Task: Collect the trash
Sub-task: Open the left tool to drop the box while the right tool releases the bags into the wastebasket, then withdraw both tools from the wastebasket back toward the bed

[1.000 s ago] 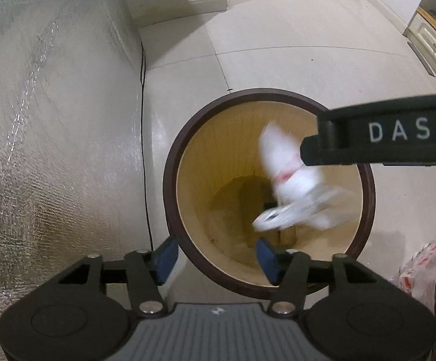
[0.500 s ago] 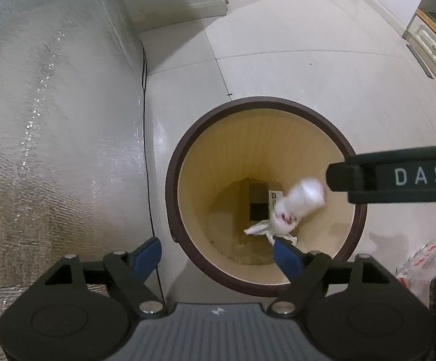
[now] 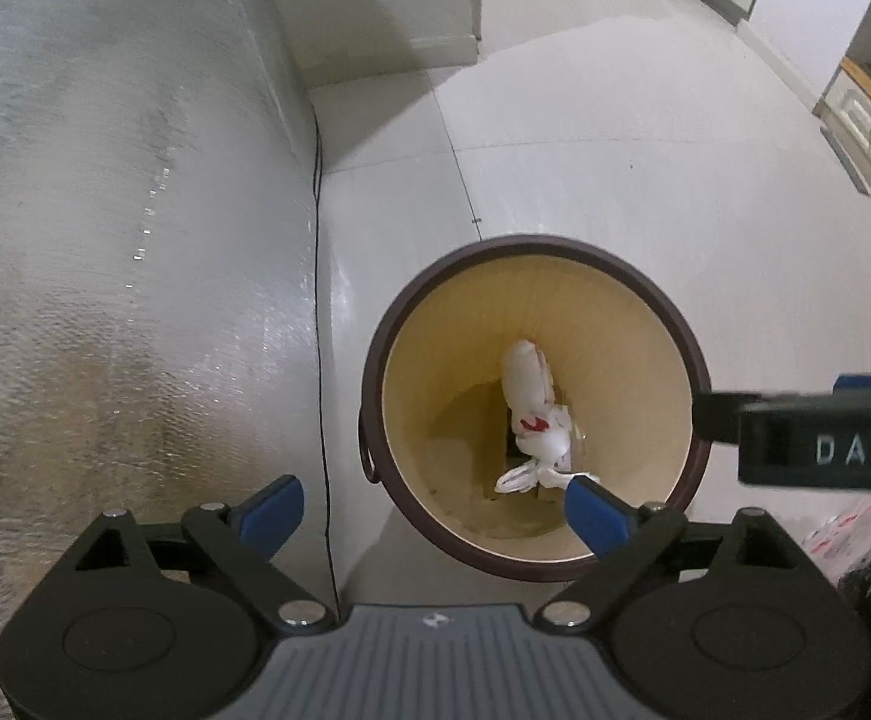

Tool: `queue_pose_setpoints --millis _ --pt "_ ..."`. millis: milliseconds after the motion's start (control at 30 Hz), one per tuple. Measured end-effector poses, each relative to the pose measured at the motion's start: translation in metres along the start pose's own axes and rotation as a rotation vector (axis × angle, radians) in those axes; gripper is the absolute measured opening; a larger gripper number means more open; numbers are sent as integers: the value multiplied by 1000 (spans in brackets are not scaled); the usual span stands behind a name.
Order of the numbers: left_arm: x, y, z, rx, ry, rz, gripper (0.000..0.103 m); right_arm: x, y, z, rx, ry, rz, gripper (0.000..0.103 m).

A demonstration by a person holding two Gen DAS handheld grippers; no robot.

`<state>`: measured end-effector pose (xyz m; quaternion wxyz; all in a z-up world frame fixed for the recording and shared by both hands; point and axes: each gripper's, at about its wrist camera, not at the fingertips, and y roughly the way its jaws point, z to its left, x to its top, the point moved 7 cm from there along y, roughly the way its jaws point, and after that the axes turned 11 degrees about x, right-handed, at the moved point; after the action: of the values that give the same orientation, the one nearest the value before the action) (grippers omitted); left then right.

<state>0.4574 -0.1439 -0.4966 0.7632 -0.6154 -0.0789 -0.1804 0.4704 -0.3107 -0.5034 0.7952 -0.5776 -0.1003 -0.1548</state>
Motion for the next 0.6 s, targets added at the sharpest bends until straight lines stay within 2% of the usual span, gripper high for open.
queue_pose_setpoints --millis 267,600 --pt "0 -29 20 0 -73 -32 97 -8 -23 4 -4 27 -55 103" --pt "-20 -70 34 6 -107 -67 103 -31 -66 4 -35 11 -99 103"
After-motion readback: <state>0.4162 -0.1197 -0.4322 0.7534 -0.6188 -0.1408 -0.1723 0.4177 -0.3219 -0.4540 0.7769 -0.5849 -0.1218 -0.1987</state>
